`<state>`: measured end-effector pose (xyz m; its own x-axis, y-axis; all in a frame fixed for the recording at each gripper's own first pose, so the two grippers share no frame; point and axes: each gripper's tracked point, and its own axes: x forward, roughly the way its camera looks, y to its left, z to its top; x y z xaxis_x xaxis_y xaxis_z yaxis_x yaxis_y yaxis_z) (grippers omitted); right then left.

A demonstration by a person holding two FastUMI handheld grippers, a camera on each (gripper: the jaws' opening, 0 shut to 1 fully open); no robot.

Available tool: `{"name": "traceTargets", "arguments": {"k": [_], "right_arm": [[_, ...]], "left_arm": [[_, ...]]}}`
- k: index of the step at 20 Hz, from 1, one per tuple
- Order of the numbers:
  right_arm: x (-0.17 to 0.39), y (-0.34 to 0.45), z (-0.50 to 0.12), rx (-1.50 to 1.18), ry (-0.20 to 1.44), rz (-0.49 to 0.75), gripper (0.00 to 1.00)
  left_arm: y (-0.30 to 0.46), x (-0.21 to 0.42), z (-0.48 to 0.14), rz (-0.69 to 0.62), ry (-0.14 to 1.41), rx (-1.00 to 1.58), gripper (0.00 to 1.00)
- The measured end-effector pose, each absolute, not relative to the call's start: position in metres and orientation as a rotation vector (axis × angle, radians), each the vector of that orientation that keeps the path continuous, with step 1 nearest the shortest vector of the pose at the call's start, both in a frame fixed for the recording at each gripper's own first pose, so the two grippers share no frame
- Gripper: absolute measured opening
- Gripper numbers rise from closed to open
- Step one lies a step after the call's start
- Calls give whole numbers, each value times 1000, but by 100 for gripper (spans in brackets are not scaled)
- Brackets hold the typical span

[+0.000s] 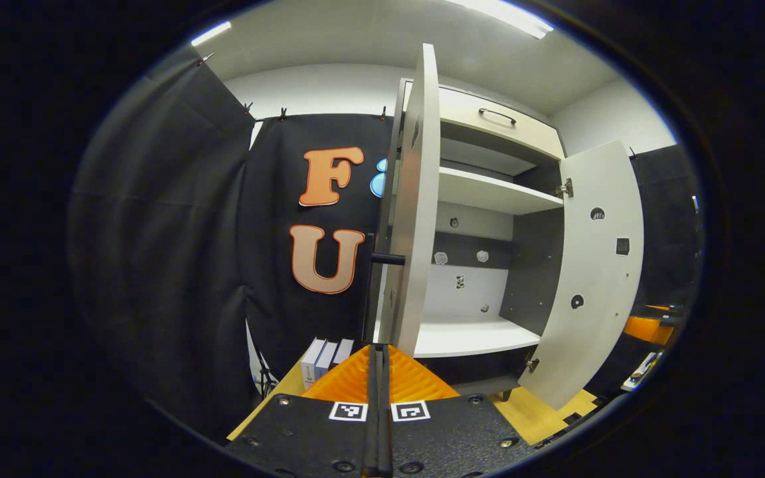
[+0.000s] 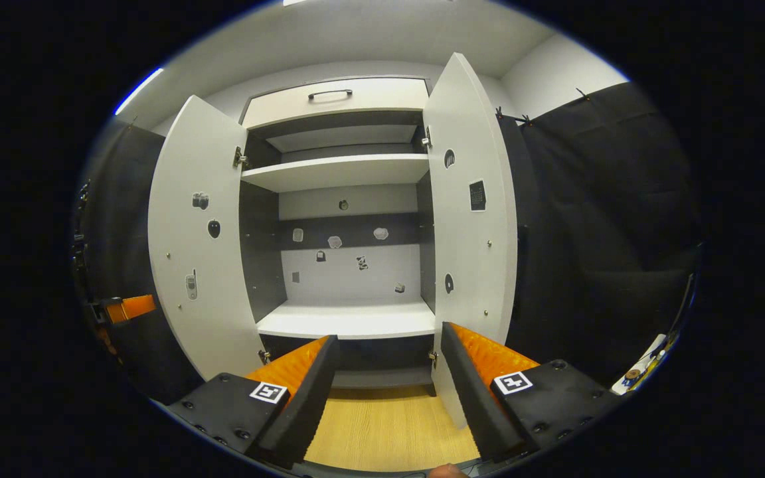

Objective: Open the right door of the double-door shoe cabinet with the right hand, and open the left door with the left hand.

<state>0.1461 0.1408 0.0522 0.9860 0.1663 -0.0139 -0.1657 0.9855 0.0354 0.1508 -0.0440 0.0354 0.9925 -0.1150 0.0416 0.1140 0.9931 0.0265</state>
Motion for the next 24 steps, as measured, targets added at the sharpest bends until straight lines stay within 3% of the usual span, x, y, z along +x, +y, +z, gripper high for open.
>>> {"name": "traceTargets", "arguments": {"k": [7,10,14,17,19,22,24], "right_arm": [[147,143,53,27,9,173,97],[147,145,53,29,9,175,97],[145,143,55,23,3,176,97],[144,143,56,16,4,175,98],[144,142,55,12,3,175,98],[146,143,56,10,1,179,89],[148,146,56,10,1,185,89]], "left_arm": [[-75,109,40,-150,-55,58,2],[-79,102,40,-154,-57,49,26],[-89,99,37,-165,-49,37,44],[-96,97,37,-178,-49,27,65],[-99,95,37,-180,-50,26,66],[-101,95,40,-176,-58,37,92],[-102,94,41,-175,-65,38,91]]}}
